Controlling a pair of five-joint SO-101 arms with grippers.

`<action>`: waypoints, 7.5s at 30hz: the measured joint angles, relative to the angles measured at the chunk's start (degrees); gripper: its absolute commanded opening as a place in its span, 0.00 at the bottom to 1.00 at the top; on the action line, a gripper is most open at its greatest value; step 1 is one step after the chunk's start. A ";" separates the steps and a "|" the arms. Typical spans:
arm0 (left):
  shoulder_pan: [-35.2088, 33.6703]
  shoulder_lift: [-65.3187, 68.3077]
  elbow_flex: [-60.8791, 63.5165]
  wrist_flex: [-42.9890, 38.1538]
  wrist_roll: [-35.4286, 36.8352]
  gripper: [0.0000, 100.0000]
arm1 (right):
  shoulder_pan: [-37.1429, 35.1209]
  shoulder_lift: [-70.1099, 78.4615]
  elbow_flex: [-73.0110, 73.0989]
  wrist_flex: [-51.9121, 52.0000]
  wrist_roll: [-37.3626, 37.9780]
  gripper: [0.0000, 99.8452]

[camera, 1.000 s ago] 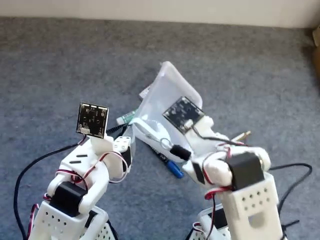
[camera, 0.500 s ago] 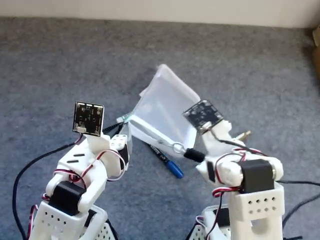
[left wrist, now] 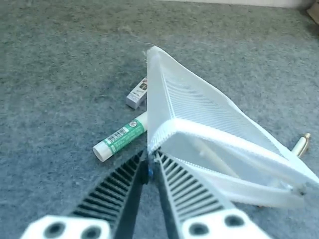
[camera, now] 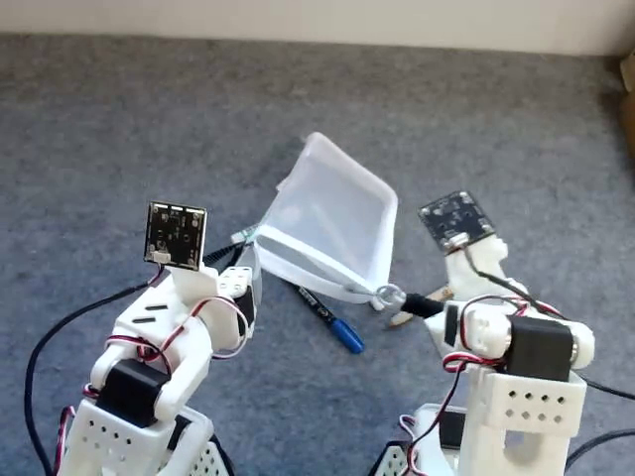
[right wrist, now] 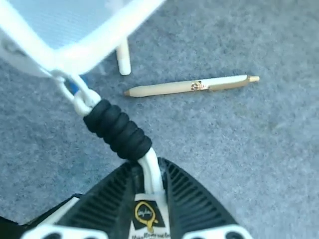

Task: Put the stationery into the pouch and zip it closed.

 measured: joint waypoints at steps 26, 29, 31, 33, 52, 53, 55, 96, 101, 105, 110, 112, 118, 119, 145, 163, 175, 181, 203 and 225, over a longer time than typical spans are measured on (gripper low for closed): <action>3.69 0.00 0.09 3.87 -2.81 0.19 | 0.44 0.00 -1.14 0.09 0.00 0.01; 3.69 0.00 0.09 3.87 -2.90 0.19 | 0.44 0.00 -1.14 0.09 0.00 0.01; 3.69 -0.09 1.23 3.78 -2.90 0.19 | 0.44 0.00 -2.11 0.09 0.00 0.01; 3.78 0.09 2.02 2.81 -2.90 0.19 | 0.44 0.00 -3.52 0.09 0.00 0.01; 3.78 0.09 12.84 -14.24 -2.90 0.10 | -17.05 0.00 -4.40 0.09 -10.11 0.01; 3.78 0.09 12.84 -14.42 -2.90 0.10 | -17.67 0.00 -4.40 0.09 -10.29 0.01; 3.78 0.09 12.84 -14.51 -2.90 0.10 | -18.29 -1.32 -4.40 0.09 -10.46 0.01; 1.32 0.09 12.84 -16.26 -2.99 0.08 | -45.71 -27.34 -10.73 0.18 -12.40 0.01; 1.49 0.09 12.84 -16.26 -2.99 0.01 | -46.07 -27.43 -10.73 0.18 -12.40 0.01; 1.76 0.09 12.84 -16.00 -2.90 0.01 | -46.24 -27.43 -10.73 0.18 -12.57 0.01; 1.76 0.00 7.56 -6.86 -2.99 0.01 | -46.24 -27.43 -10.81 0.18 -16.53 0.18; 1.76 0.00 4.48 -2.29 -2.99 0.01 | -45.98 -27.43 -10.81 0.18 -18.90 0.25; 1.23 0.00 -0.18 4.13 -2.99 0.01 | -34.55 -27.43 -10.55 0.18 -21.71 0.26; 1.23 0.00 -0.26 4.22 -2.99 0.01 | -32.88 -27.43 -10.11 0.18 -21.80 0.26; -13.54 0.00 -23.82 18.02 -6.07 0.01 | -11.16 -27.43 11.08 -2.29 -21.80 0.26; -25.58 15.12 -45.89 38.68 -16.62 0.01 | -2.99 -27.34 19.08 -8.35 -21.80 0.26; -33.32 28.66 -49.85 41.76 -16.70 0.01 | -2.99 -25.58 19.08 -8.70 -21.80 0.26; -38.15 33.67 -49.85 41.76 -16.70 0.01 | -2.99 -10.02 17.58 -10.29 -23.65 0.26; -41.23 33.85 -49.76 41.76 -15.65 0.01 | 0.35 35.08 -9.67 -15.47 -37.80 0.26; -41.23 33.85 -49.76 41.76 -15.65 0.01 | 6.68 58.37 -10.20 -31.38 -49.32 0.26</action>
